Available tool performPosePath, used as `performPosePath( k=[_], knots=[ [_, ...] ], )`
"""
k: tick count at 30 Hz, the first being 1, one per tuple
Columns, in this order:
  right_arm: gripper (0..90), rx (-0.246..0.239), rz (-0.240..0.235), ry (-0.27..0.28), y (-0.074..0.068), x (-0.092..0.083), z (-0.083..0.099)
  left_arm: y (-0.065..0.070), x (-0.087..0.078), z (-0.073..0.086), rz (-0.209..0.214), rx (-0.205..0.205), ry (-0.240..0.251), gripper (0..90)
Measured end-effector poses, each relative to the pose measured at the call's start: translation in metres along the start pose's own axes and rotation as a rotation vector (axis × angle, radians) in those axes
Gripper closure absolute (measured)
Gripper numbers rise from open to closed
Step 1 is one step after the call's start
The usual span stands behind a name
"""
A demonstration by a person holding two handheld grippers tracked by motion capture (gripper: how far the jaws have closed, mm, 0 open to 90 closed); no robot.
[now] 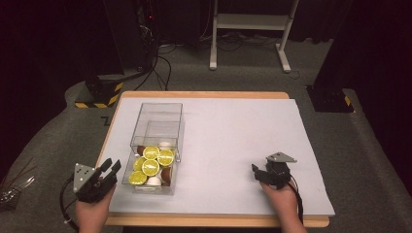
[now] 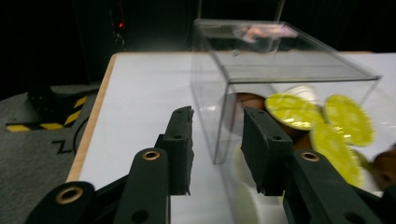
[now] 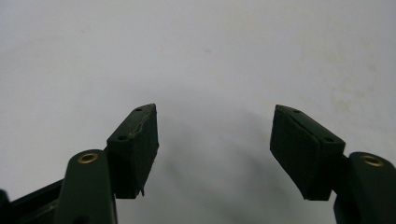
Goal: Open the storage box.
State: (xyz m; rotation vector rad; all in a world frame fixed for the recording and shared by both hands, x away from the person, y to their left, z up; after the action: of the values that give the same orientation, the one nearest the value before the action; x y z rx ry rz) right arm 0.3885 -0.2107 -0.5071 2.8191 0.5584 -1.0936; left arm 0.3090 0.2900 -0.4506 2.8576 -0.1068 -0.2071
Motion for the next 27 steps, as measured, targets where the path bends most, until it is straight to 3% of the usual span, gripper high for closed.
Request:
performPosePath(
  k=[1,4,6,10,12,15,27],
  knots=[
    [32.8,0.000,0.000,0.000,0.000,0.000,0.000,0.000,0.000,0.000,0.000,0.000,0.000,61.9],
    [35.3,-0.034,-0.046,0.053,-0.017,-0.010,-0.008,-0.009,0.011,0.009,-0.022,0.028,-0.032,61.6],
    [35.6,-0.047,-0.070,0.065,-0.027,-0.015,-0.013,-0.014,0.017,0.015,-0.030,0.019,-0.045,60.6],
    [39.1,-0.068,-0.133,0.067,-0.047,-0.019,-0.019,-0.026,0.025,0.029,-0.046,0.026,-0.083,59.4],
    [39.3,-0.087,-0.159,0.073,-0.057,-0.019,-0.022,-0.031,0.028,0.037,-0.056,0.054,-0.117,58.7],
    [39.3,-0.099,-0.197,0.085,-0.072,-0.018,-0.028,-0.036,0.031,0.042,-0.059,0.041,-0.152,55.9],
    [38.6,-0.149,-0.316,0.129,-0.123,-0.019,-0.045,-0.041,0.037,0.053,-0.046,0.052,-0.211,46.0]
  ],
)
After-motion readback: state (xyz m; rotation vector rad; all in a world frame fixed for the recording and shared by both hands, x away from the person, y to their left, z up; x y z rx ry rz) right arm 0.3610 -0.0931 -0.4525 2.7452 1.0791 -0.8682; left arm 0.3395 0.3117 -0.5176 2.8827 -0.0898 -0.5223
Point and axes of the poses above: each handheld gripper's, and its own axes: x roughly forward along the jaws, z roughly out of its underside, y roughly to its right, the point moved 2 cm from there along x, roughly forward along the jaws, and after that the axes turned 6 degrees about x, right-handed, at the moved point
